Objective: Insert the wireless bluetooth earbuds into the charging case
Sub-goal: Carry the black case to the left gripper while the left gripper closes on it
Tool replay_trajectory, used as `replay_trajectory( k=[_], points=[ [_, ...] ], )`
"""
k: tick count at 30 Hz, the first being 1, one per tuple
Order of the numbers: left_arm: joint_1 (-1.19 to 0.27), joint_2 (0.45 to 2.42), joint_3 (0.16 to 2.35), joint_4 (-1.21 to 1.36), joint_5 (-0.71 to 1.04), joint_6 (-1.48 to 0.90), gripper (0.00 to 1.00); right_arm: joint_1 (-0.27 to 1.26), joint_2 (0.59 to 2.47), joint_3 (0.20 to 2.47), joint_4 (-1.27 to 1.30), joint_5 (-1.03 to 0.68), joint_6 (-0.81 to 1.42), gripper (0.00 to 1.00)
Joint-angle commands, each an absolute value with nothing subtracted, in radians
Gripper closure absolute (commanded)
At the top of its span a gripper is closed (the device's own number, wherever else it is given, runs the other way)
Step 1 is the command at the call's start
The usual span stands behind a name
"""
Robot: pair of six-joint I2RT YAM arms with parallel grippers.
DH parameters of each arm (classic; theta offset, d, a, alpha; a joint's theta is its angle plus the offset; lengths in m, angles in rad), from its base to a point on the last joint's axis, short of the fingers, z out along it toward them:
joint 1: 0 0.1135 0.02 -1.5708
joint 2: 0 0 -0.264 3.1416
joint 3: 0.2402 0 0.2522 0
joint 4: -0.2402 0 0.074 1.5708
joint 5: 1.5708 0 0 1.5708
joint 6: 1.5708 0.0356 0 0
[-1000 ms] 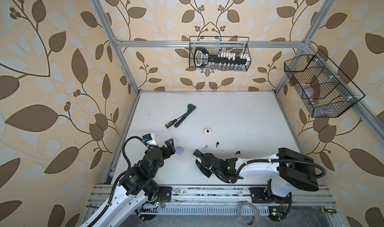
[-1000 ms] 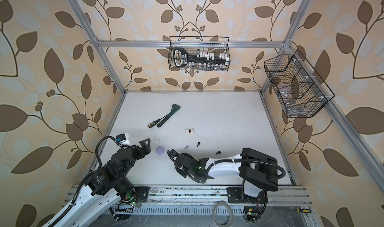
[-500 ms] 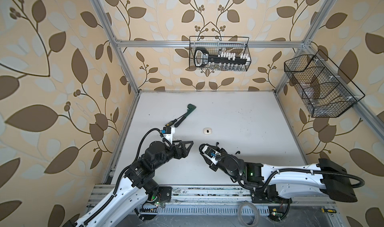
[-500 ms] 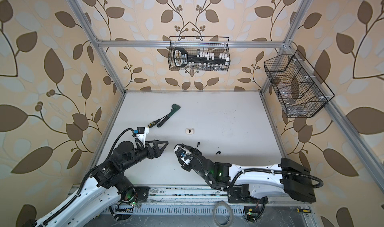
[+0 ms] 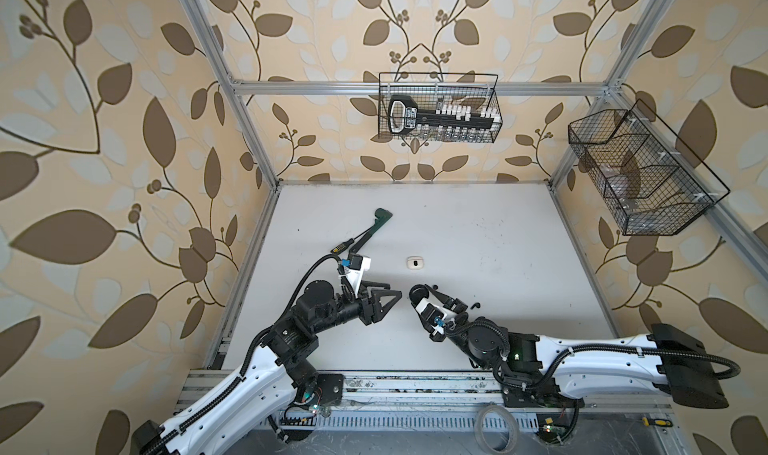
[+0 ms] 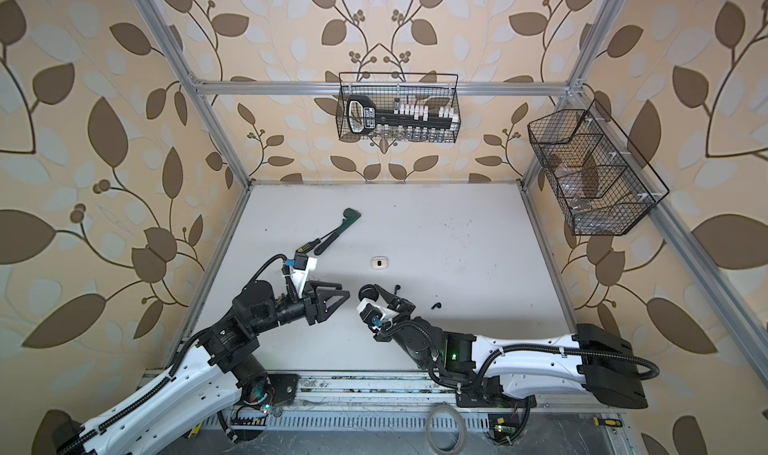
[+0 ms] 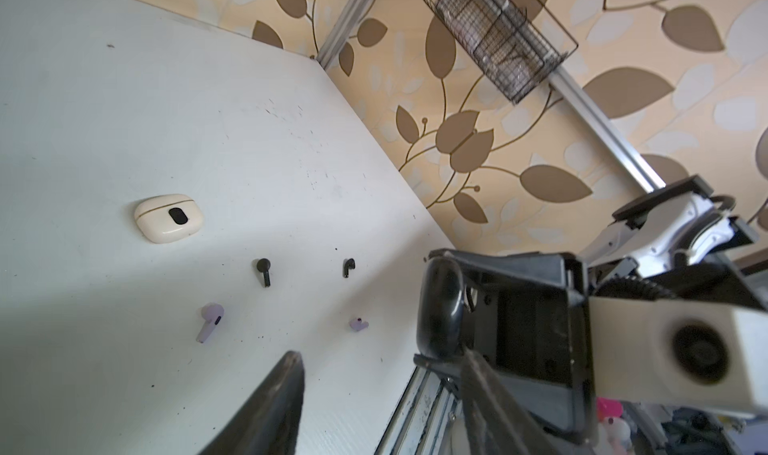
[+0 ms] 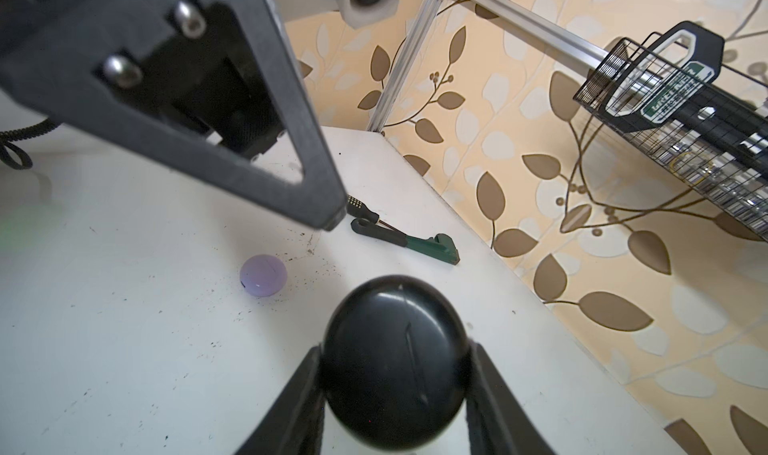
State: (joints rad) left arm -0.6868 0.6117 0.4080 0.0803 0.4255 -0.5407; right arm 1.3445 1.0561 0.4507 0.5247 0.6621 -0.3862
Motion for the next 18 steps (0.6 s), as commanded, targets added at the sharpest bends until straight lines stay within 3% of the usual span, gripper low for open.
replay_trajectory(
  k=[1, 6, 18],
  points=[
    [-0.756, 0.664, 0.457, 0.135, 0.432, -0.453, 0.42, 1.352, 1.051, 0.461, 0.571, 0.671, -0.445, 0.78],
    [-0.856, 0.705, 0.493, 0.101, 0.356, -0.396, 0.43, 1.352, 1.065, 0.46, 0.582, 0.666, -0.449, 0.79],
    [-0.862, 0.664, 0.489, 0.056, 0.266, -0.407, 0.41, 1.382, 1.072, 0.457, 0.599, 0.637, -0.446, 0.8]
  ],
)
